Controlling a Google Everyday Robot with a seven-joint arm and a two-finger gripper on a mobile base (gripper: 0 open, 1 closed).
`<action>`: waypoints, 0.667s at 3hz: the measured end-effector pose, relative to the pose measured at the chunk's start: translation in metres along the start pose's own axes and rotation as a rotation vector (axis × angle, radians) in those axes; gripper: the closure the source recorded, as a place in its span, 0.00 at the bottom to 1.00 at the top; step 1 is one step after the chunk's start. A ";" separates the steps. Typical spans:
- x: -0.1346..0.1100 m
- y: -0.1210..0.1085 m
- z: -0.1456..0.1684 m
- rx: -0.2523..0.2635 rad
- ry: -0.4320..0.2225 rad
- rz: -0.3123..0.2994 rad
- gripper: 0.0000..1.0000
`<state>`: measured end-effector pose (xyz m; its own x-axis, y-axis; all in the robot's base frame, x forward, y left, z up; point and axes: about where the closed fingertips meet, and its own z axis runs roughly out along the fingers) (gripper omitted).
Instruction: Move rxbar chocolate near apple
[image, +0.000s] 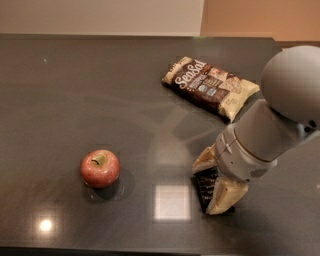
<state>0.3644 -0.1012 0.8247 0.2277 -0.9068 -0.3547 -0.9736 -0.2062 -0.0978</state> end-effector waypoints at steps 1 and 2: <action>-0.024 -0.010 -0.010 0.000 -0.027 -0.028 1.00; -0.059 -0.024 -0.016 -0.002 -0.062 -0.068 1.00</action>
Offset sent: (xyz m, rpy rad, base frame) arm 0.0176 0.0906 0.0586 0.1019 -0.0070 0.1200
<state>0.3739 -0.0485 0.8631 0.2941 -0.8661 -0.4042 -0.9558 -0.2678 -0.1215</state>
